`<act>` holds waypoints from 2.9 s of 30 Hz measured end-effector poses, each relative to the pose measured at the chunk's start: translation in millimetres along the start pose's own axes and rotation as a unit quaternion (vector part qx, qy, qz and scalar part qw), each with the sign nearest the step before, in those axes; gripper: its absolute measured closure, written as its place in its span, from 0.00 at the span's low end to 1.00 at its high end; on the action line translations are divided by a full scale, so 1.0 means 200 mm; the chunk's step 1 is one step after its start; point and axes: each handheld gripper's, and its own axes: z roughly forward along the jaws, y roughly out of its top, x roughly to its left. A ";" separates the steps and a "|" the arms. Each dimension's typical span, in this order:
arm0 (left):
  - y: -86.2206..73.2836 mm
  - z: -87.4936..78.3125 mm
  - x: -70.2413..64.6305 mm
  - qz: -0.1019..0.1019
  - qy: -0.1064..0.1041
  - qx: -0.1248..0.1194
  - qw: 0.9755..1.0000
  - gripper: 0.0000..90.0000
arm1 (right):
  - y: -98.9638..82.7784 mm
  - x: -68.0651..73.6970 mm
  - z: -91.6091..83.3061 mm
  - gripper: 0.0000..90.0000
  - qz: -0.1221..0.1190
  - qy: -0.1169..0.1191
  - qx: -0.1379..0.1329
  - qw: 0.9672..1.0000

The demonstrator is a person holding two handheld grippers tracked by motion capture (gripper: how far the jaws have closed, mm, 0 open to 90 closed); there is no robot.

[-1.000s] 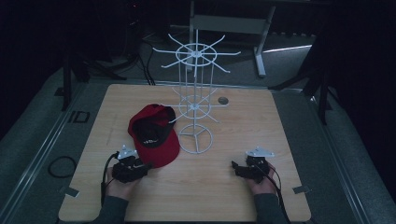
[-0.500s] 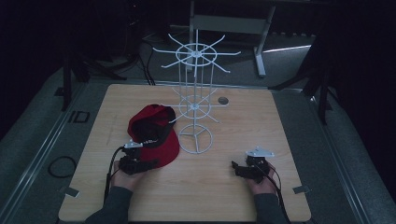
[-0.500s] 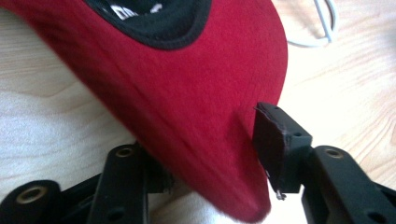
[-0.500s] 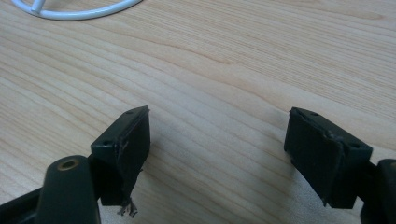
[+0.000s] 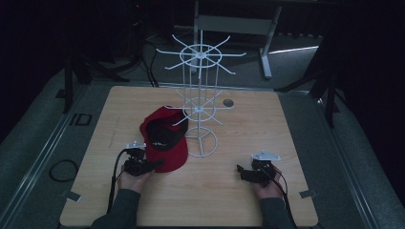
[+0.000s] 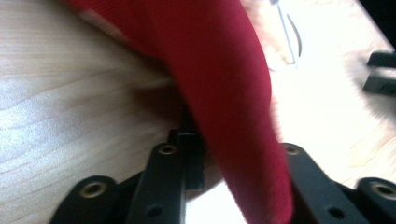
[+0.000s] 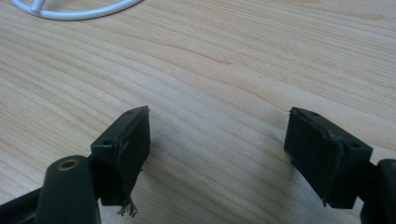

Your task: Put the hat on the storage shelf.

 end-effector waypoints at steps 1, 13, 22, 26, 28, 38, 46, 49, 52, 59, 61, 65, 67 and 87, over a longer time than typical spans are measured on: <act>0.01 -0.01 -0.01 0.001 -0.003 -0.008 1.000 0.89 | 0.00 0.00 0.00 0.25 0.000 0.000 0.000 1.000; 0.05 -0.03 -0.04 0.019 0.015 -0.024 0.999 0.94 | 0.00 0.00 0.00 0.25 0.000 0.000 0.001 1.000; 0.05 -0.05 -0.07 0.067 0.033 -0.011 0.997 0.93 | 0.00 0.00 0.00 0.25 0.000 0.000 0.001 1.000; 0.04 -0.06 -0.07 0.080 0.035 -0.002 0.996 0.91 | 0.00 0.00 0.00 0.25 0.000 0.000 0.001 1.000; 0.03 -0.05 -0.07 0.081 0.029 0.006 0.996 0.90 | 0.00 0.00 0.00 0.25 0.000 0.000 0.000 1.000; 0.00 -0.06 -0.01 0.046 -0.025 0.061 0.997 0.87 | 0.00 0.00 0.00 0.25 0.000 0.000 0.000 1.000; -0.02 -0.06 0.08 -0.021 -0.080 0.072 0.994 0.92 | 0.00 0.00 0.00 0.25 0.000 0.000 0.000 1.000; -0.03 -0.06 0.09 -0.029 -0.085 0.076 0.993 0.91 | 0.00 0.00 0.00 0.25 0.000 0.000 0.000 1.000; -0.03 -0.05 0.09 -0.031 -0.091 0.084 0.992 0.91 | 0.00 0.00 0.00 0.25 0.000 0.000 0.000 1.000; -0.03 -0.05 0.10 -0.043 -0.106 0.089 0.989 0.92 | 0.00 0.00 0.00 0.25 0.000 0.000 0.000 1.000; -0.04 -0.05 0.12 -0.061 -0.111 0.079 0.989 0.92 | 0.00 0.00 0.00 0.25 0.000 0.000 0.000 1.000; -0.04 -0.07 0.15 -0.075 -0.108 0.061 0.989 0.95 | 0.00 0.00 0.00 0.25 0.000 0.000 0.000 1.000; -0.04 -0.08 0.15 -0.073 -0.104 0.055 0.990 0.95 | 0.00 0.00 0.00 0.25 0.000 0.000 0.000 1.000; 0.01 -0.19 0.16 -0.069 -0.037 -0.044 0.996 0.95 | 0.00 0.00 0.00 0.25 0.000 0.000 0.000 1.000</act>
